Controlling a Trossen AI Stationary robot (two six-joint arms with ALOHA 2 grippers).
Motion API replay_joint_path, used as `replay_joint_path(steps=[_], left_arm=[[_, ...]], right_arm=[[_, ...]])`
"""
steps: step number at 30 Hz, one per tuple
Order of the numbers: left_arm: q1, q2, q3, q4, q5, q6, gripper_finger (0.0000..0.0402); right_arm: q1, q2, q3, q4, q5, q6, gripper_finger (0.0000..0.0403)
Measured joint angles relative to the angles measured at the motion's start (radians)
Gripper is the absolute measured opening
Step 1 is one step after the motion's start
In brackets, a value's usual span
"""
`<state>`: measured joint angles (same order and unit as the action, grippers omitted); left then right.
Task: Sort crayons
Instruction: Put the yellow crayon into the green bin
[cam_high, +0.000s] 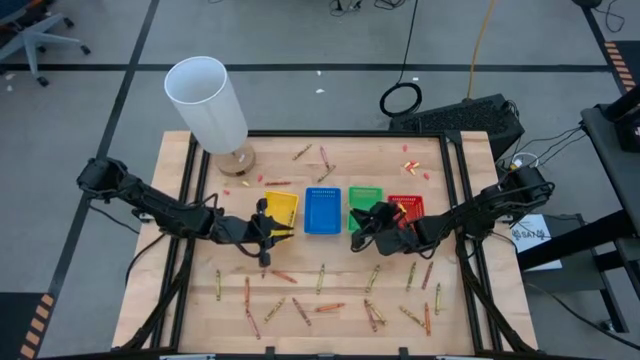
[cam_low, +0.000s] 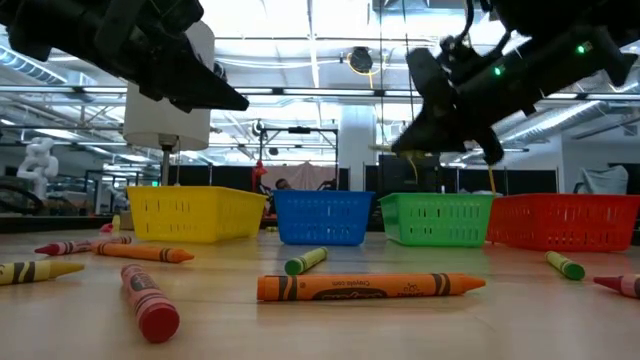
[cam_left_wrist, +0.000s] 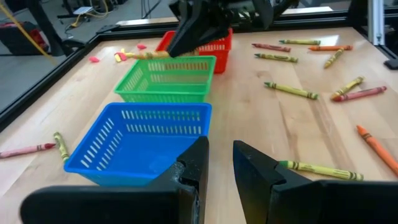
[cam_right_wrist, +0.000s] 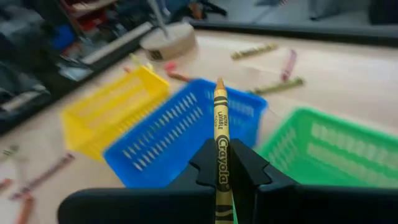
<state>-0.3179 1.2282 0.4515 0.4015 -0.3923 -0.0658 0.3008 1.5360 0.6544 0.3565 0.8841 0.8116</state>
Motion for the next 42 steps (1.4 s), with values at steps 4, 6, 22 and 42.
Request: replay_joint_path(steps=[4, 6, 22, 42], left_arm=[[-0.006, 0.0, 0.0, 0.0, 0.0, 0.0, 0.0074], [-0.006, 0.0, 0.0, 0.0, 0.0, 0.0, 0.0074], [-0.003, 0.0, 0.0, 0.0, -0.005, 0.02, 0.0074], [-0.003, 0.0, 0.0, 0.0, -0.006, 0.02, 0.0074]], right_arm=[[0.0, 0.0, 0.0, 0.02, 0.001, -0.036, 0.0004], [0.0, 0.0, 0.0, -0.01, 0.001, -0.021, 0.0004], [-0.014, 0.0, 0.0, -0.215, 0.029, 0.108, 0.0004], [-0.021, 0.0, 0.0, -0.307, 0.028, 0.176, 0.0004]])
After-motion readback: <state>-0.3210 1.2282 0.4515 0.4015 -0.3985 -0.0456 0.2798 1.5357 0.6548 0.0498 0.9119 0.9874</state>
